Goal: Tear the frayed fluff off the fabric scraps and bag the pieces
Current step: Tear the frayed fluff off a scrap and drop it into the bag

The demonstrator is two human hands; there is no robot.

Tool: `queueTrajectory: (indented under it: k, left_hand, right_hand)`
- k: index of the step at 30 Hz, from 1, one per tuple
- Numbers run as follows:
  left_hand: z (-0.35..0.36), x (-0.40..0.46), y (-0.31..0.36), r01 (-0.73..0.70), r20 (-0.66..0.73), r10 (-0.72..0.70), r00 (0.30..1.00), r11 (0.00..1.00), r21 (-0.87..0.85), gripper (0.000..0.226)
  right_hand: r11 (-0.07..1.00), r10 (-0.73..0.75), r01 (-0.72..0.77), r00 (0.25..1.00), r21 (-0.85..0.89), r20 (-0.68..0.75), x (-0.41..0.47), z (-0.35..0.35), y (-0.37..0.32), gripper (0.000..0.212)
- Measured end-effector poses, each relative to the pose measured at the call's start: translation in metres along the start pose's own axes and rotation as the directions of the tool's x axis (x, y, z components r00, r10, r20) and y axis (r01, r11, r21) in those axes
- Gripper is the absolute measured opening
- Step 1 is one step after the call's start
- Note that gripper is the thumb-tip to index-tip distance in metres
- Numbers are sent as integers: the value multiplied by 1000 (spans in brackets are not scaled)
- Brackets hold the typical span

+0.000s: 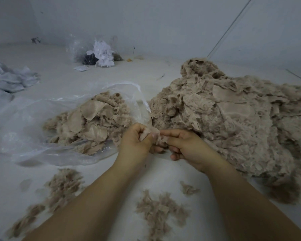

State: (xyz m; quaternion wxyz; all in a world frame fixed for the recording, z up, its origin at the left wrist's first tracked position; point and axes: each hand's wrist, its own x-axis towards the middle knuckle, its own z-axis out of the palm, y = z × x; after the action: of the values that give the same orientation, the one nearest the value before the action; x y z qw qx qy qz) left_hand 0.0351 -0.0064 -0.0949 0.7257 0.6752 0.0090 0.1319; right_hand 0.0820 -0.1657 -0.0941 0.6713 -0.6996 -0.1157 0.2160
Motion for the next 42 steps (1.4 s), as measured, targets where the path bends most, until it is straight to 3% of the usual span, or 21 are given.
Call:
queueTrajectory:
  k: [5,7,10,14,16,21,26,28,31,35,38,42]
  left_hand:
    - [-2,-1,-2,-135,-53,146,988,975,177,23]
    - [-2,0,-4,-156,-40,170,985,961,227,26]
    - [-2,0,-7,-172,-1,179,984,946,275,30]
    - [1,-4,-9,-215,105,193,975,941,263,28]
    - [3,-5,-10,-243,157,204,966,924,296,23]
    - [4,-7,-11,-263,239,199,950,923,279,9]
    - [4,-9,-4,-174,130,150,980,963,204,30]
    - [3,-5,-4,-198,73,185,980,941,274,34]
    - [2,2,-4,-216,118,185,976,898,384,36]
    - [7,5,-7,-156,159,103,982,915,372,23]
    - [7,5,-7,-169,134,129,983,919,357,20]
    - [5,7,-8,-131,47,123,991,938,320,12]
  right_hand:
    - [997,-23,22,1000,69,10,0,0,0,18]
    - [995,-15,16,1000,97,-10,0,-1,0,22]
    - [995,-26,28,1000,96,-18,-1,-1,0,11]
    - [999,-52,51,998,13,23,-3,1,-2,46]
    - [998,-69,70,997,-3,35,-3,3,-2,53]
    - [999,-35,35,999,13,19,-2,2,-3,29]
    - [999,-11,12,1000,45,-20,-2,3,-3,29]
    - [999,-6,6,1000,43,-8,-2,3,-3,40]
    - [999,4,-5,1000,43,18,-3,3,-4,41]
    - [999,-5,4,1000,32,29,-2,1,-2,25]
    - [996,-45,51,995,-68,85,-2,-1,1,40]
    - [986,-40,52,997,-158,73,0,-4,3,16]
